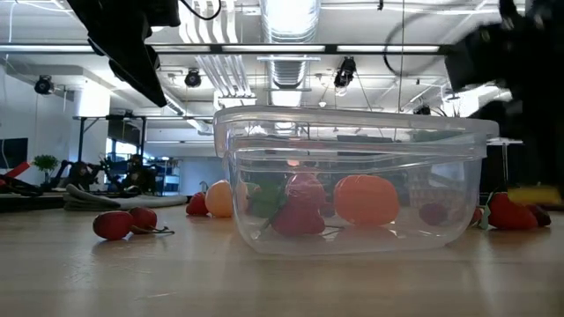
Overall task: Pick and placing Produce into tupperware
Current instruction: Put the yellow corn into the transparent bin
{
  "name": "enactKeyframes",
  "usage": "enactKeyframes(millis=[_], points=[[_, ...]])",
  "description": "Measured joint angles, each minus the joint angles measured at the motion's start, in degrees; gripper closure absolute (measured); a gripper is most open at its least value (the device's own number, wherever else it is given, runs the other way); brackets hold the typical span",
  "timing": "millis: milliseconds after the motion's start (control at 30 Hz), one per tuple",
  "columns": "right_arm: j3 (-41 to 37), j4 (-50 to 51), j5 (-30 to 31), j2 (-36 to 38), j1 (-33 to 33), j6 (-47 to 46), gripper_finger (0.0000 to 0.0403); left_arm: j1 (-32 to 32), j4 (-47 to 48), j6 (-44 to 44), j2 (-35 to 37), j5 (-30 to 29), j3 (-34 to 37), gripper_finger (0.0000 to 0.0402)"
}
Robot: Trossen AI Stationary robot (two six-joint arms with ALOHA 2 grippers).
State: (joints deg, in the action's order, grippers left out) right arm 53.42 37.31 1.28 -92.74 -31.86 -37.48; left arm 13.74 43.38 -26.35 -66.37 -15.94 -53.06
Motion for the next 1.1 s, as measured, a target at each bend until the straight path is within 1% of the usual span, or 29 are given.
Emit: enactKeyframes(millis=[267, 533, 600, 700, 867, 1000, 1100], points=[[9.78, 3.39, 1.00, 3.80, 0.49, -0.62, 0.0360, 0.00, 0.02, 0.00, 0.00, 0.00, 0.02, 0.0146], [18.32, 3.57, 1.05, 0.67, 5.38, 2.60, 0.0360, 0.00, -0.16, 0.00, 0.04, 0.02, 0.03, 0.0146], [20.28, 3.92, -0.56, -1.23, 7.22, 4.44, 0.0360, 0.00, -0.46, 0.02, 0.04, -0.02, 0.07, 0.0146], [23.36, 3.58, -4.61, -4.90, 9.60, 7.79, 0.0360, 0.00, -0.58, 0.20, 0.04, -0.67, 0.07, 0.0146], [29.15, 3.79, -10.55, -10.85, 11.79, 14.11, 0.0360, 0.00, -0.81, 0.22, 0.02, -1.46, 0.07, 0.0146], [33.20, 3.93, -13.45, -14.37, 12.80, 17.87, 0.0360, -0.02, -0.82, 0.11, 0.04, -1.49, 0.07, 0.0146], [35.16, 4.05, -13.91, -16.30, 13.47, 18.54, 0.0360, 0.00, -0.74, 0.09, 0.02, -1.49, 0.07, 0.0146]])
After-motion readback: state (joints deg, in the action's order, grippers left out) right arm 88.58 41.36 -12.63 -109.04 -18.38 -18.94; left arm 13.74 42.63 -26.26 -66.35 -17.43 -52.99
